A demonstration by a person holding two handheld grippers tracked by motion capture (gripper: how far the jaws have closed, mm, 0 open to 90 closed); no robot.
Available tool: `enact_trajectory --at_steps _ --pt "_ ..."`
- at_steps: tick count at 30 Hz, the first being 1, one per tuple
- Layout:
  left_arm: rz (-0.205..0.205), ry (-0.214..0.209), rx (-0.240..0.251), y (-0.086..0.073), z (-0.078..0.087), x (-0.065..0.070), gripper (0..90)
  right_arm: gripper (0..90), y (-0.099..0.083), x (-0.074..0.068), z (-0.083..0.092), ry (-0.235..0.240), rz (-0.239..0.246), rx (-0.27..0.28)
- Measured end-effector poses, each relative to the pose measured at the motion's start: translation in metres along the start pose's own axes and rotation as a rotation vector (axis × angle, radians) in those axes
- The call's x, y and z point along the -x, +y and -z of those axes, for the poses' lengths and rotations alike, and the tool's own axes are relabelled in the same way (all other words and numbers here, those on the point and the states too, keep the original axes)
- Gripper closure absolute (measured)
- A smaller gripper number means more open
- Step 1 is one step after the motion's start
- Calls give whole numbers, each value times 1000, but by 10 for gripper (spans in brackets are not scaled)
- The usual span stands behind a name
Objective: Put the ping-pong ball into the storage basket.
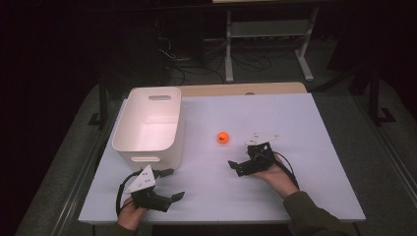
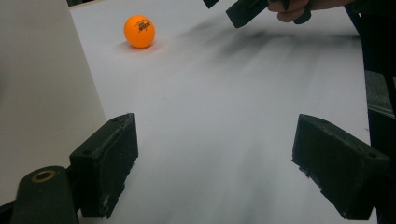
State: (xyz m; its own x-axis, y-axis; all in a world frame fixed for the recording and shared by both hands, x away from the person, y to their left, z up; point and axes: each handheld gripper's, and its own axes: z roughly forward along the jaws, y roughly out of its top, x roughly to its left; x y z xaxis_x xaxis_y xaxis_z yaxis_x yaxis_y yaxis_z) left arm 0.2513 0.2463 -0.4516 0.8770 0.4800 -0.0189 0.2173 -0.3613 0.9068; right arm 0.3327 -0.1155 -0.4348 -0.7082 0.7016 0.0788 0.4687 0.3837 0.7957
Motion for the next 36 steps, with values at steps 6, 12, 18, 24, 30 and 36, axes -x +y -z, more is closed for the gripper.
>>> enact_trajectory --at_steps 6,12,18,24,30,36 --pt "0 1 2 0 0 0 142 4 3 -1 -4 3 5 4" --pt "-2 1 2 0 0 0 142 4 3 0 -6 4 8 -1" --pt "-1 1 2 0 0 0 142 4 4 1 -8 2 3 -3" --pt "1 1 3 0 0 0 142 4 9 2 -13 1 1 -7" --pt "0 2 5 0 0 0 142 4 12 2 -17 0 4 -8" --pt "1 3 5 0 0 0 142 4 15 2 -21 2 3 -8"
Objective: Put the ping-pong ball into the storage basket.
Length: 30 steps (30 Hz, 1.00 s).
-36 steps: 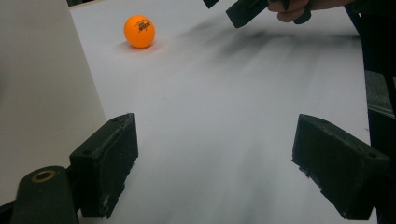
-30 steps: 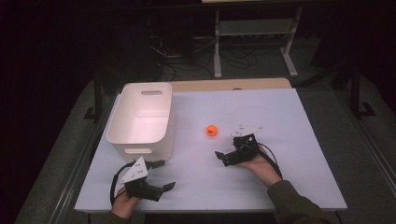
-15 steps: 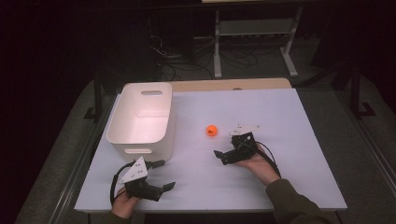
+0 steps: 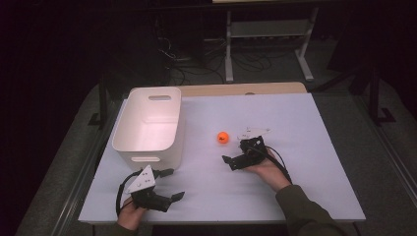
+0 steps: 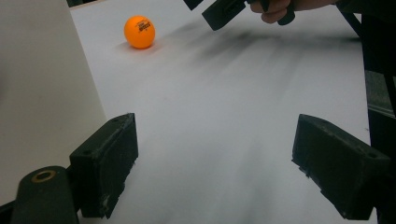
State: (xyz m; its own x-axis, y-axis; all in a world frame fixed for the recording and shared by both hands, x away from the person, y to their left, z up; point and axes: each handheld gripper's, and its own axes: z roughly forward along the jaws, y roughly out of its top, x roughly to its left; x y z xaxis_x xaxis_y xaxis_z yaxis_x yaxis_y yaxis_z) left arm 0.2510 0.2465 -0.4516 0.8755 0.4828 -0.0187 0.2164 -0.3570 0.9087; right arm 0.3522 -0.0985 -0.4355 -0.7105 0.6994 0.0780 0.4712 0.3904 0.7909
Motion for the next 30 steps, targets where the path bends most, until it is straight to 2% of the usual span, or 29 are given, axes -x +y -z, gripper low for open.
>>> enact_trajectory --at_steps 30 --pt "-3 0 1 0 0 0 142 4 17 1 -12 2 11 6"
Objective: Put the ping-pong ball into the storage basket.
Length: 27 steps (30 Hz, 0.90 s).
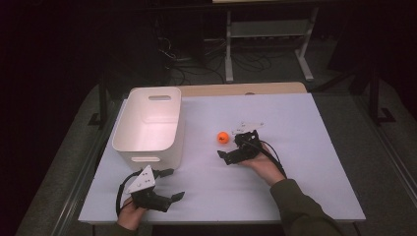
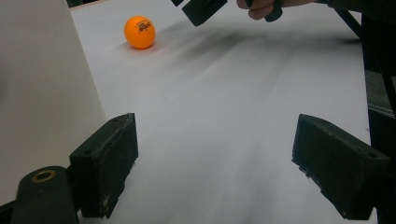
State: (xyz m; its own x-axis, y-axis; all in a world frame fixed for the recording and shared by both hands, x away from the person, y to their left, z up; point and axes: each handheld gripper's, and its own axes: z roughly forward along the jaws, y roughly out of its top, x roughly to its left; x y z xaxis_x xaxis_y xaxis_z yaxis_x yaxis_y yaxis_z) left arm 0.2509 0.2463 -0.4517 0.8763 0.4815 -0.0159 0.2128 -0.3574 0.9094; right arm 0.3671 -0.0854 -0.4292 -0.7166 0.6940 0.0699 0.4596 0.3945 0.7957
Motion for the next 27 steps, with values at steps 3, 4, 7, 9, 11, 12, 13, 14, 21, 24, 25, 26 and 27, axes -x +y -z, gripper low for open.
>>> enact_trajectory --at_steps 3,4,7,9,11,12,13,14,21,24,25,26,27 --pt "0 0 0 0 0 0 142 4 2 1 -2 0 1 3" --pt "0 0 -1 0 0 0 142 4 3 1 -2 1 -1 2" --pt "1 -1 -1 0 0 0 142 4 5 1 -4 -1 3 4" --pt "0 0 -1 0 0 0 142 4 6 1 -4 -2 3 5" --pt "0 0 0 0 0 0 142 4 8 1 -6 0 2 9" --pt "0 0 0 0 0 0 142 4 8 1 -6 0 2 9" --pt "0 0 0 0 0 0 142 4 9 1 -7 0 4 8" --pt "0 0 -1 0 0 0 142 4 9 1 -7 0 4 8" --pt "0 0 0 0 0 0 142 4 15 1 -12 2 11 12" --pt "0 0 0 0 0 0 142 4 16 1 -14 2 11 14" --pt "0 -1 0 0 0 0 142 4 17 1 -14 0 11 14" --pt "0 -1 1 0 0 0 142 4 18 1 -15 1 9 17" --pt "-1 -1 0 0 0 0 142 4 19 2 -17 1 6 20"
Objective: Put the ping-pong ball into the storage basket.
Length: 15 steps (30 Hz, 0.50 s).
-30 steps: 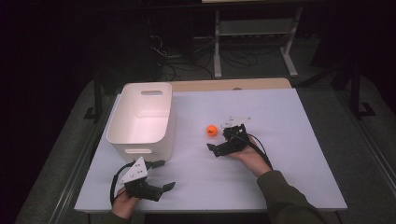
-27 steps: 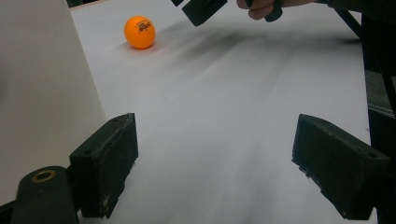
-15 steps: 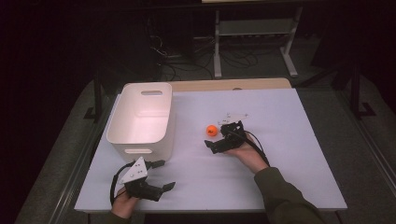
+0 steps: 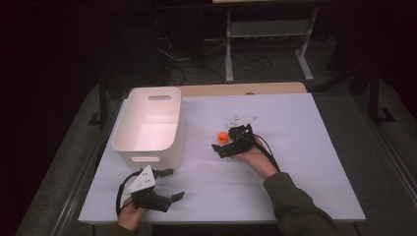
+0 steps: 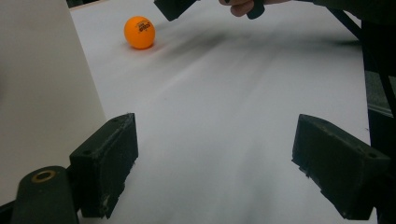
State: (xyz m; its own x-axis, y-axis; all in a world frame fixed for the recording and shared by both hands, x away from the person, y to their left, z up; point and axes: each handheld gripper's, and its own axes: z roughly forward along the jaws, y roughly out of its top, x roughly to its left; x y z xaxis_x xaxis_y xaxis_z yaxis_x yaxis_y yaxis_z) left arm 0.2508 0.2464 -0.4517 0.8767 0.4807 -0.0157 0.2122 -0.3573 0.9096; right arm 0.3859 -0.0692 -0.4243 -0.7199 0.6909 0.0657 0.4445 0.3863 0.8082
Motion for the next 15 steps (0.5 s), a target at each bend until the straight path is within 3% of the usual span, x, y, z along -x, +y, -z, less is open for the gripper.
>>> enact_trajectory --at_steps 15 --pt "0 0 0 0 0 0 142 4 8 5 -7 -7 0 7"
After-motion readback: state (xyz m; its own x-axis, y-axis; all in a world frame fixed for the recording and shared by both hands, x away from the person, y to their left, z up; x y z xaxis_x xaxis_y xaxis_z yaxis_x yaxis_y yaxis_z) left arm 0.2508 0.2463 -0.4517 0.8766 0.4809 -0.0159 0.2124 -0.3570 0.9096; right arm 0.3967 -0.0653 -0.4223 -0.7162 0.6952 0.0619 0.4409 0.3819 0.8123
